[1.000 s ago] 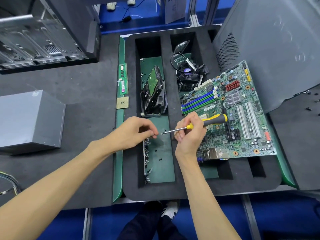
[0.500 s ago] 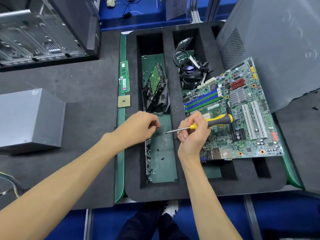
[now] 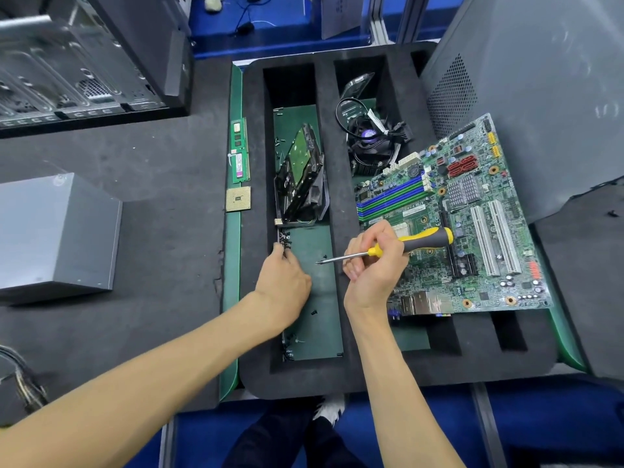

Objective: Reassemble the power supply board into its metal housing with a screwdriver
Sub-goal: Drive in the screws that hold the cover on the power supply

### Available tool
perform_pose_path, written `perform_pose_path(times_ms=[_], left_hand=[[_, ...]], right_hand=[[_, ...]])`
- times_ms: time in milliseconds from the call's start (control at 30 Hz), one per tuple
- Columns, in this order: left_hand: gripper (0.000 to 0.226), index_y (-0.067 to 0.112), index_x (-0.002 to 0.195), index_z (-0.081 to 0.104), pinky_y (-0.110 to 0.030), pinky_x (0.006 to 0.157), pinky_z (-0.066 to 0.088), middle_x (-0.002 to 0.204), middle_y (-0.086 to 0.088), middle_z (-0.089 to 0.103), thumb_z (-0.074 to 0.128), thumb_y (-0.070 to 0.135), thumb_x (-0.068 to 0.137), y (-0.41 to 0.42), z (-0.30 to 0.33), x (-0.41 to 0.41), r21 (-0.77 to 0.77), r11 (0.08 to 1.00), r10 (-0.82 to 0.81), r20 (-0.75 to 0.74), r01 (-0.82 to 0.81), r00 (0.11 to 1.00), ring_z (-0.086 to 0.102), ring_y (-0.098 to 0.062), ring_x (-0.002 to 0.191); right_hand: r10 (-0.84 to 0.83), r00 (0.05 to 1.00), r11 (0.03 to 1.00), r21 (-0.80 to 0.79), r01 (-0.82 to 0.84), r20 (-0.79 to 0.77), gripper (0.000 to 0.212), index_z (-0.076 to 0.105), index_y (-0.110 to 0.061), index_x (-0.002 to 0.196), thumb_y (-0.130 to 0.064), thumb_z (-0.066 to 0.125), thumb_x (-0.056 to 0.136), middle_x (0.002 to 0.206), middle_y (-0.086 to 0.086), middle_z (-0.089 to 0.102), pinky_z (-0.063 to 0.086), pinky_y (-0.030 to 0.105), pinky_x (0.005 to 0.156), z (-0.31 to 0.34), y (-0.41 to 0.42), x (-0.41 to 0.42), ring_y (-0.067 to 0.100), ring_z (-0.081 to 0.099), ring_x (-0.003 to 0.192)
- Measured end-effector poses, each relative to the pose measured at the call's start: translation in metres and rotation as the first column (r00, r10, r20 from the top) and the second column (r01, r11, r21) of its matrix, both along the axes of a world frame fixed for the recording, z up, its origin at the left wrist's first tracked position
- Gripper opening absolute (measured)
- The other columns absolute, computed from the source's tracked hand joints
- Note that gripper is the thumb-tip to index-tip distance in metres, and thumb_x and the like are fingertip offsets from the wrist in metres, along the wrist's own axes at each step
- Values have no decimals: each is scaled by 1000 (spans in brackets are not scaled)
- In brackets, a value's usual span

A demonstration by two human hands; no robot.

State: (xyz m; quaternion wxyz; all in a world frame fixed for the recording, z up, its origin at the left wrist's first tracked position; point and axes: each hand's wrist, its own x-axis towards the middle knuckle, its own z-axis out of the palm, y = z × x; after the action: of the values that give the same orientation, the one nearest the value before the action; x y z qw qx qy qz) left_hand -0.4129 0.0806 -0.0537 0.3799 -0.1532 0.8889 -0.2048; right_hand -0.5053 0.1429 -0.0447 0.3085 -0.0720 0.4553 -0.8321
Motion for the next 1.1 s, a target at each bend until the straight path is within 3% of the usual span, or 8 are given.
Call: perform_pose_path(times_ms=[167,300,467,567,800,967,1100], left_hand=[[20,15,110,60,-34,90,34,112,-8,64,56,8,91,-4,0,10,184,981,82,-146,-55,986,63,-23,97],[21,16,106,60,-29,72,29,112,-6,62,56,5,89,-18,2,1,214,962,230,-293,-171,928,62,-24,100],[36,5,121,57,-33,74,43,125,-14,55,59,-4,86,-29,-5,-26,191,925,375,-314,-328,872,58,-29,114],[41,0,127,54,-36,80,52,127,-18,53,57,-7,87,-35,-10,-35,171,923,384,-327,-346,863,60,-32,114],[39,4,125,57,-35,83,53,126,-16,58,61,-3,87,-44,-15,-40,184,927,370,-315,-326,874,63,-29,114],[29,3,114,61,-36,76,47,122,-17,62,56,-6,87,-47,-10,-35,322,897,388,-243,-303,889,64,-34,112],[20,1,106,57,-33,68,41,111,-18,61,53,-6,87,-49,-5,-30,483,811,473,-207,-331,856,64,-37,102]], right_hand=[[0,1000,1000,-6,0,12,31,46,-23,56,-16,37,85,39,-6,31,17,19,40,-1,0,0,11,23,36],[2,1000,1000,-7,-2,10,31,46,-23,56,-16,37,85,39,-6,31,17,20,40,-1,0,0,12,22,36],[-1,1000,1000,4,1,11,29,44,-20,56,-15,37,84,39,-5,30,18,19,41,0,-1,-1,12,22,36],[9,1000,1000,17,-9,7,31,44,-21,56,-14,37,85,39,-5,30,18,19,41,0,-1,-1,12,22,36],[16,1000,1000,15,-16,-18,26,41,-15,60,-13,37,86,41,-7,32,18,20,40,-1,1,-1,11,23,37],[19,999,1000,19,-18,-34,22,39,-14,64,-11,36,85,41,-8,32,18,19,40,-2,0,-1,10,24,38],[20,999,1000,23,-19,-40,23,40,-14,62,-12,36,85,41,-8,32,20,19,40,-3,1,-1,10,24,38]])
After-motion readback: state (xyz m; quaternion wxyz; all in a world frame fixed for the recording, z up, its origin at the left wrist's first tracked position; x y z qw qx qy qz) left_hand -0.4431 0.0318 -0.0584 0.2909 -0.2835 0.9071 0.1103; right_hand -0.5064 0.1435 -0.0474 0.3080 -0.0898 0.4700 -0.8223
